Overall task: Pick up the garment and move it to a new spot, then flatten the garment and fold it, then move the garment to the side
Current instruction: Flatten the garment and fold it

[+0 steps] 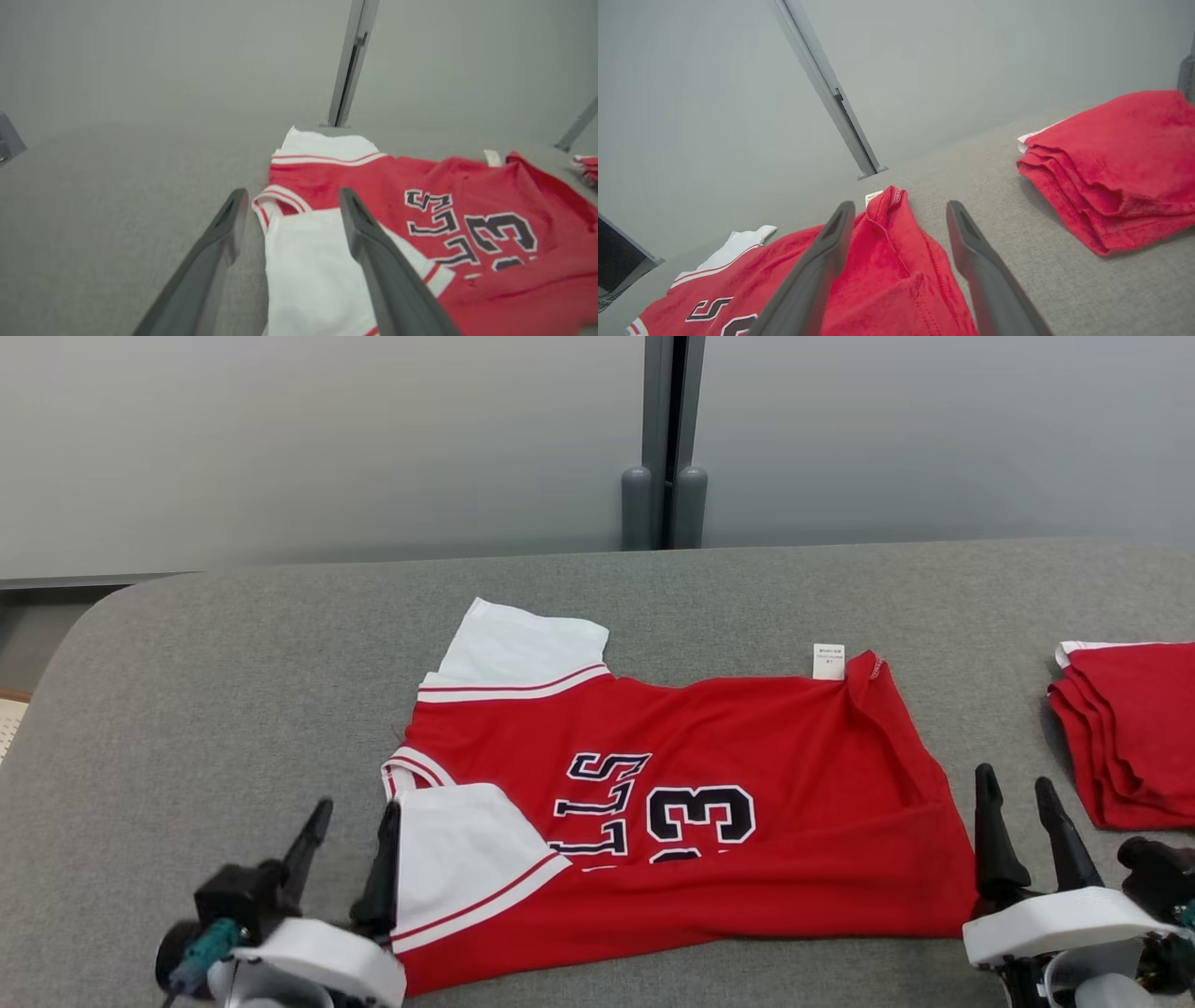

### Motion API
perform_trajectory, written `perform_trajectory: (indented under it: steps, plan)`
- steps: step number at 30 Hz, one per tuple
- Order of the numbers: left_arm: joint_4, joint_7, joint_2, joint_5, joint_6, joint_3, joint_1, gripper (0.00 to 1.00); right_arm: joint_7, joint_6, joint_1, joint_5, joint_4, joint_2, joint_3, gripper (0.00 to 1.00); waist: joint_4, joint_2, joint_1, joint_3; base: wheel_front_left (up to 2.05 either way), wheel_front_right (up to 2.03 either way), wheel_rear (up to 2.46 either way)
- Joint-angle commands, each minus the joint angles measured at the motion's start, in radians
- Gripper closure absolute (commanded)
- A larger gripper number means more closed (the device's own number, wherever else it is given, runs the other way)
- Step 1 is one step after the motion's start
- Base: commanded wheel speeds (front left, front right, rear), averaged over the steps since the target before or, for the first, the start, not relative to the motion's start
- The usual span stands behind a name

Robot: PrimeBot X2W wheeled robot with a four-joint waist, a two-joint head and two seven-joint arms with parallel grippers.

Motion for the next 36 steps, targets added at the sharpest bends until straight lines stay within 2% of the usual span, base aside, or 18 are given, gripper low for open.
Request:
perform_trajectory:
  steps: [1, 4, 7, 14, 16, 21, 27, 30, 31, 36]
  plan:
    - [-0.092, -0.006, -0.012, 0.0, -0.015, 0.042, 0.005, 0.0, -0.01, 0.0, 0.019, -0.035, -0.038, -0.018, 0.019, 0.0, 0.001, 0.0, 0.0, 0.008, 0.0, 0.0, 0.0]
    - [-0.218, -0.003, -0.049, 0.02, -0.036, 0.12, 0.058, 0.0, -0.016, 0.0, 0.026, -0.082, -0.127, -0.021, 0.048, 0.0, -0.006, 0.0, 0.0, 0.024, 0.0, 0.0, 0.0]
    - [-0.285, -0.004, -0.076, 0.027, -0.053, 0.163, 0.058, 0.0, -0.016, 0.0, 0.04, -0.11, -0.187, -0.011, 0.048, 0.0, -0.016, 0.0, 0.0, 0.045, 0.0, 0.0, 0.0]
    - [-0.265, -0.004, -0.084, 0.084, -0.07, 0.147, -0.021, 0.0, -0.016, 0.0, -0.02, -0.147, -0.215, 0.008, 0.073, 0.0, -0.051, 0.0, 0.0, 0.112, 0.0, 0.0, 0.0]
    - [-0.222, -0.004, -0.078, 0.107, -0.072, 0.144, -0.069, 0.0, -0.016, 0.0, -0.052, -0.154, -0.211, 0.011, 0.083, 0.0, -0.066, 0.0, 0.0, 0.148, 0.0, 0.0, 0.0]
    - [-0.054, 0.008, 0.001, 0.166, -0.074, 0.088, -0.276, 0.0, -0.016, 0.0, -0.162, -0.178, -0.175, 0.019, 0.123, 0.0, -0.109, 0.0, 0.0, 0.247, 0.0, 0.0, 0.0]
    - [0.151, 0.162, 0.106, 0.185, -0.073, -0.014, -0.559, 0.0, -0.016, 0.0, -0.266, -0.18, -0.154, 0.042, 0.14, 0.0, -0.163, 0.0, 0.0, 0.334, 0.0, 0.0, 0.0]
    - [0.223, 0.264, 0.158, 0.137, -0.073, -0.132, -0.68, 0.0, -0.016, 0.0, -0.298, -0.18, -0.153, 0.054, 0.162, 0.0, -0.19, 0.0, 0.0, 0.371, 0.0, 0.0, 0.0]
    - [0.243, 0.294, 0.192, 0.117, -0.073, -0.169, -0.726, 0.0, -0.016, 0.0, -0.309, -0.187, -0.146, 0.055, 0.177, 0.0, -0.2, 0.0, 0.0, 0.383, 0.0, 0.0, 0.0]
    - [0.3, 0.431, 0.302, -0.03, -0.073, -0.332, -0.885, 0.0, -0.016, 0.0, -0.376, -0.205, -0.127, 0.061, 0.227, 0.0, -0.244, 0.0, 0.0, 0.434, 0.0, 0.0, 0.0]
